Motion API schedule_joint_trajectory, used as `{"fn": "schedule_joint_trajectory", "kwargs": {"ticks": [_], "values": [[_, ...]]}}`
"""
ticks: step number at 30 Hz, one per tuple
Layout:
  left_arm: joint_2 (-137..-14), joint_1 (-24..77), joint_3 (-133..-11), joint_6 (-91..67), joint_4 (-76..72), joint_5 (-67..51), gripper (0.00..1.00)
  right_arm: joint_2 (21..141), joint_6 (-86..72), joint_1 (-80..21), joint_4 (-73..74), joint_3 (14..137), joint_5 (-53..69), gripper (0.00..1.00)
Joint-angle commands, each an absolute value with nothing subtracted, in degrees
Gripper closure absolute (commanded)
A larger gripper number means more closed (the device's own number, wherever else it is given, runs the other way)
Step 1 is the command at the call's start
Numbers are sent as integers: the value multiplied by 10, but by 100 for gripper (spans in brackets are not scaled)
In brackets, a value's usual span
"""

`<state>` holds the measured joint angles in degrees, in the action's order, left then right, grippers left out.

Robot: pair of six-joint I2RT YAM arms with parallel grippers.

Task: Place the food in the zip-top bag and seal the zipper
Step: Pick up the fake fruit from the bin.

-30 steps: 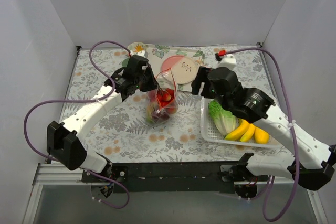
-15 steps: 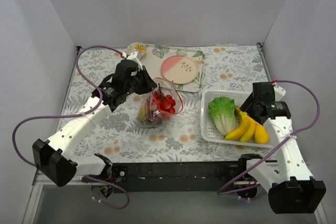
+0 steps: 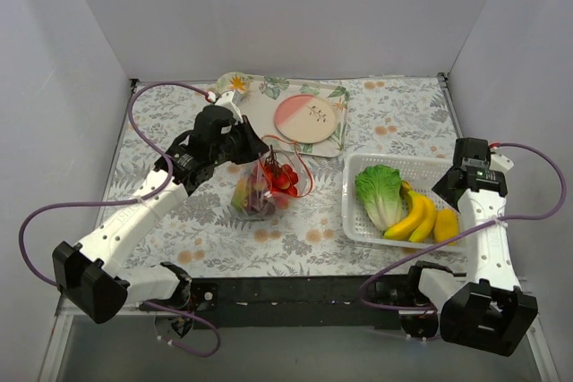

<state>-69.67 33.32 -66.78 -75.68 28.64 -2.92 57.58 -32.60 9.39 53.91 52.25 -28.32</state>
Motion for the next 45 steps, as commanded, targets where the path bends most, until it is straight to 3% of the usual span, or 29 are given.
{"fn": "schedule_joint_trajectory", "kwargs": {"ticks": [1,11,29,30,37,40,45], "values": [[-676,342,-667,-753,265,-40,100,579,-287,136,498,492,-274,20],[-686,343,-671,-758,266,-66,100,571,-279,170,436,421,-216,20],[-682,342,-668,-758,268,-67,100,659,-337,196,347,334,-188,19],[-682,342,-669,-758,268,-67,100,659,-338,196,343,332,-189,21],[-683,342,-670,-757,268,-64,100,614,-322,196,374,374,-181,69],[-684,342,-671,-757,269,-62,100,594,-313,196,402,413,-174,79],[-683,342,-671,-756,268,-58,100,560,-301,196,423,451,-158,87]]}}
